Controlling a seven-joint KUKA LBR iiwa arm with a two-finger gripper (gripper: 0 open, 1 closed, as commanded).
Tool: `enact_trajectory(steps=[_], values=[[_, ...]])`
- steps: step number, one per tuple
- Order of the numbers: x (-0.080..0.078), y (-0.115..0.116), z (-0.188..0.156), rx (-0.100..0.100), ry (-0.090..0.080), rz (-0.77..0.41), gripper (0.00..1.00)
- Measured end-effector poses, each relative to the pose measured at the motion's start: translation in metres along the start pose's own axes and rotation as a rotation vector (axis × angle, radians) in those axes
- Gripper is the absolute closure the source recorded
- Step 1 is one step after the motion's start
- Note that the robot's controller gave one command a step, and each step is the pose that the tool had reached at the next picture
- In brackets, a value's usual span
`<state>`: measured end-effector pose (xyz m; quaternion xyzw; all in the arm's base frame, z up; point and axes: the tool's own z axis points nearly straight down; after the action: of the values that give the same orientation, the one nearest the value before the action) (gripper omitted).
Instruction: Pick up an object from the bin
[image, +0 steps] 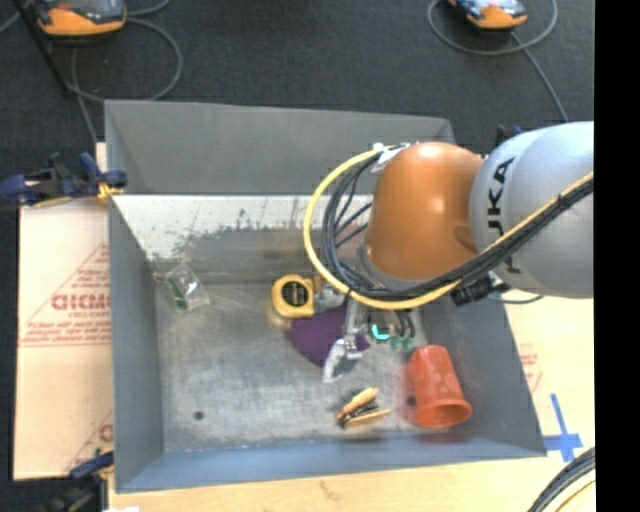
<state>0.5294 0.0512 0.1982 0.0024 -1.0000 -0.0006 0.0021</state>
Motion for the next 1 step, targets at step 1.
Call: enact_trajectory(steps=[1], values=[[-0.0016, -0.0002, -0.0035, 0.000, -0.007, 0.001, 0.00]])
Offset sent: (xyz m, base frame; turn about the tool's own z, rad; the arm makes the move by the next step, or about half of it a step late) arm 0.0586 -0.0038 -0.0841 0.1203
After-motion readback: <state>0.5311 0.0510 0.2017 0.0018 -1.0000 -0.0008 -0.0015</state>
